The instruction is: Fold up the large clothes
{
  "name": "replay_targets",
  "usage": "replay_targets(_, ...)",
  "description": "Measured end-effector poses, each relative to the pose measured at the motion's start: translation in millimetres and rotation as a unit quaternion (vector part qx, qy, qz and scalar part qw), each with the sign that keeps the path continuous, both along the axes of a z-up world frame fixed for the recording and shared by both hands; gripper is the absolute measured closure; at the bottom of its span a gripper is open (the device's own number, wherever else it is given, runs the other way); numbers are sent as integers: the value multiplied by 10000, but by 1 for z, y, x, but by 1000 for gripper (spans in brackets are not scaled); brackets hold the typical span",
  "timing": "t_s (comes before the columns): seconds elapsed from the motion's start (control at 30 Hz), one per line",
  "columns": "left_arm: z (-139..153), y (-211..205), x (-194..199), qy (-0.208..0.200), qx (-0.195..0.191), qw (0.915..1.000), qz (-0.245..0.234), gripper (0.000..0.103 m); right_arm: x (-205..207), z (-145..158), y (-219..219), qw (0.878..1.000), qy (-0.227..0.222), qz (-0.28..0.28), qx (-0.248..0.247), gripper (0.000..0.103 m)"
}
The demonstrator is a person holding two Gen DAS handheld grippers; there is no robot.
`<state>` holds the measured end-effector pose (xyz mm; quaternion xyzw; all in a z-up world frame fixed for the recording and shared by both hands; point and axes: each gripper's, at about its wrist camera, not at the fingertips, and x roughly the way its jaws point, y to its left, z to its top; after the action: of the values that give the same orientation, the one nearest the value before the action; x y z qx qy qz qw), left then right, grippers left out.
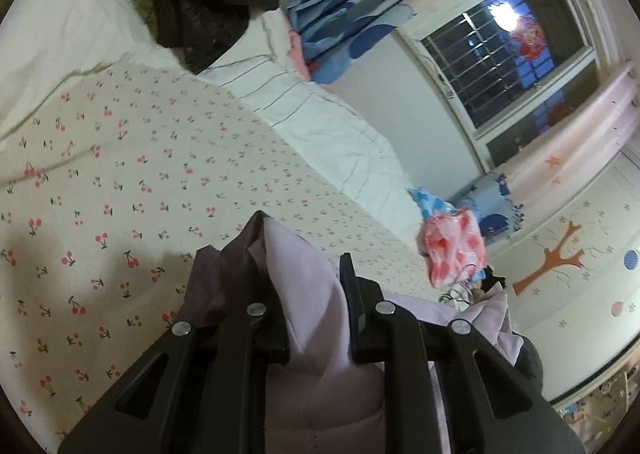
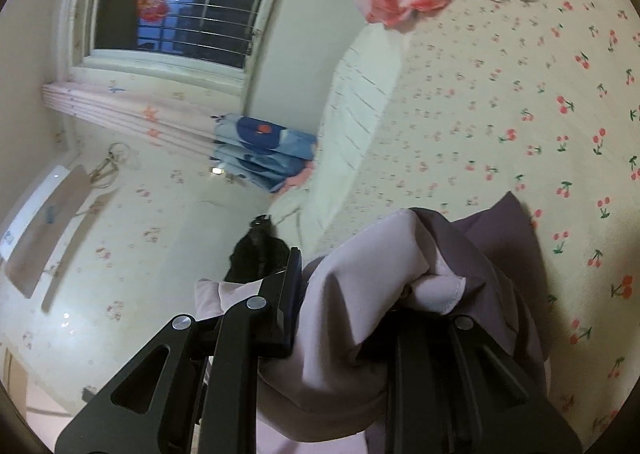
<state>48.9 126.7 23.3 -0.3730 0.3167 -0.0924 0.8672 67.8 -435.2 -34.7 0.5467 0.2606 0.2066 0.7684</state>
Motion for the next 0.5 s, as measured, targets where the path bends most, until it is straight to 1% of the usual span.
replay_targets(0.07,-9,-3,3,40,68,10000,33,83,2,-10,-1,10000,59,-8,4,83)
replay_targets(0.2,-16,-8,7,76,236,9997,34,83,6,-26,-2,9999,157,-28,14,83)
replay_targets(0.3,-18,-9,8,95,308,9995,32,83,6,-28,-2,9998,209,-36,-32,83)
replay_targets(0.5,-25,-15,20,217,579,9981,31,83,14,-34,-2,9984,552,-50,-148,83)
